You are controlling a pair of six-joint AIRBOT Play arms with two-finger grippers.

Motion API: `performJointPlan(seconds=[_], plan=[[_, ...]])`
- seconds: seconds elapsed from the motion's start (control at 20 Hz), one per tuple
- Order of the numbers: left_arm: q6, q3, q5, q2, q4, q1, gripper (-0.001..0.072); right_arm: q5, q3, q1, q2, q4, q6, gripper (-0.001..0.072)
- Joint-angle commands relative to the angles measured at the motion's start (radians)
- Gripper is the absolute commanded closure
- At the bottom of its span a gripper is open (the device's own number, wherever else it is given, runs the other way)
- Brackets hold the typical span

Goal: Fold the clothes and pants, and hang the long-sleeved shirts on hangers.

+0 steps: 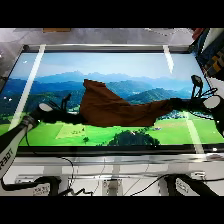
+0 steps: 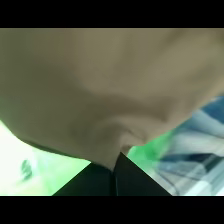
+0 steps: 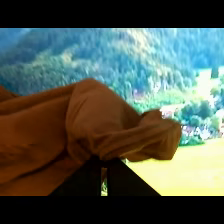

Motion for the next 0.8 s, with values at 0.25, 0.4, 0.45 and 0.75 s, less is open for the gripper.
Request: performJointPlan(seconds=[0.25,0.4,0.45,0.75], plan=[[0.000,0.491,-0.087,0.303,-0.012,0.134,0.0700,0.019,0.341,0.007,0.273,0.000,-0.010,0.0698],[0.000,0.571,0.083,0.460,-0.012,0.182,0.0700,0.018,0.492,0.007,0.358,-0.007,-0.013,0.0698],[0.001,0.574,0.161,0.515,-0.012,0.193,0.0700,0.018,0.536,0.007,0.381,-0.008,-0.013,0.0698],[0.009,0.573,0.570,0.793,0.034,0.216,0.0699,0.021,0.735,0.007,0.499,0.023,-0.013,0.0698]])
